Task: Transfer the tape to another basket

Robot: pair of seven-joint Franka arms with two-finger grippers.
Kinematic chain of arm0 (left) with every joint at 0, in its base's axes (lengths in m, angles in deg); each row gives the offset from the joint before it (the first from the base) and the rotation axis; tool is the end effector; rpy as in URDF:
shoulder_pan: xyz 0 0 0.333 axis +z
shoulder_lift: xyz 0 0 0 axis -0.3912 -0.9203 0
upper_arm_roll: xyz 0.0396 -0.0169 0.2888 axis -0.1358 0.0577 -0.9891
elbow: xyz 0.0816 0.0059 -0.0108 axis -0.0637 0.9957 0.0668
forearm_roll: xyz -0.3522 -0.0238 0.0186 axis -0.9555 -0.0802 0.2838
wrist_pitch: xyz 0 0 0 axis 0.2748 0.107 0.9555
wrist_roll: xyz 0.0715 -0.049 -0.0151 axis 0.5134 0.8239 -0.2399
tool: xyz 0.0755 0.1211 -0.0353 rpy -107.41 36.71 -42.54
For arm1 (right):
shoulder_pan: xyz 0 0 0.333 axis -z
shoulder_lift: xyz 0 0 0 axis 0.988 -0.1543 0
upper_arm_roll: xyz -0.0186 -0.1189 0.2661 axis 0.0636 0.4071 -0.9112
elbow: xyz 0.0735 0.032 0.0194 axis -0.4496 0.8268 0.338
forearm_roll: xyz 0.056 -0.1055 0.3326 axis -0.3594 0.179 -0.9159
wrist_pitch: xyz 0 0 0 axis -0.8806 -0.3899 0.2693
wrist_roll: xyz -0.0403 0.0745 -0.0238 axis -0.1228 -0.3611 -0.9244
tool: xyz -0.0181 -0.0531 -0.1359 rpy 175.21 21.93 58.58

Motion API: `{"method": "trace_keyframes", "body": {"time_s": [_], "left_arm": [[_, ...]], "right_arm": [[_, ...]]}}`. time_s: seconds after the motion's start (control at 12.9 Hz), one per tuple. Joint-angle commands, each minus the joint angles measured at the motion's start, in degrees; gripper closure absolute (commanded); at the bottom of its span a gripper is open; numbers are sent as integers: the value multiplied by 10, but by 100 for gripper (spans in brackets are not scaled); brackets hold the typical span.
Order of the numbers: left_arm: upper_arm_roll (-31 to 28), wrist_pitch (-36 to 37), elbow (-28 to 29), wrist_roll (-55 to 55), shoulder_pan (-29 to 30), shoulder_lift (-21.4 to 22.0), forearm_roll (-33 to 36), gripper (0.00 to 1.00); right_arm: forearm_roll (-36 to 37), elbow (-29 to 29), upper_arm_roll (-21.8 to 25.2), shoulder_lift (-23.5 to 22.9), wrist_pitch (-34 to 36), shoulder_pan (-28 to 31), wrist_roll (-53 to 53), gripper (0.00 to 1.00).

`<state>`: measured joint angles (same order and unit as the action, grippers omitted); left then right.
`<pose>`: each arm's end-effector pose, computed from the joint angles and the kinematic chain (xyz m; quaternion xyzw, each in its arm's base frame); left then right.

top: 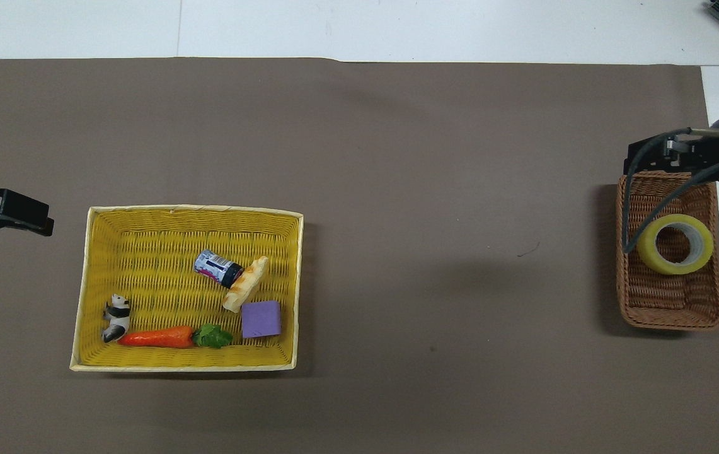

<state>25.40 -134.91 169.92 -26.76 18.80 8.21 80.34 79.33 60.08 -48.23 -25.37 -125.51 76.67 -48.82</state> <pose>0.4990 -0.0260 0.5575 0.9982 -0.0332 -0.0487 0.0068 0.5232 -0.0187 0.5691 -0.9958 0.0892 -0.0196 0.0102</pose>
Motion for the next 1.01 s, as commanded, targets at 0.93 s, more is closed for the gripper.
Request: {"method": "trace_keyframes", "body": {"time_s": [0.93], "left_arm": [[-8,7,-9,4,-10,-2,9,0]], "right_arm": [[-5,-39,12,24,101,56,-56,0]]}}
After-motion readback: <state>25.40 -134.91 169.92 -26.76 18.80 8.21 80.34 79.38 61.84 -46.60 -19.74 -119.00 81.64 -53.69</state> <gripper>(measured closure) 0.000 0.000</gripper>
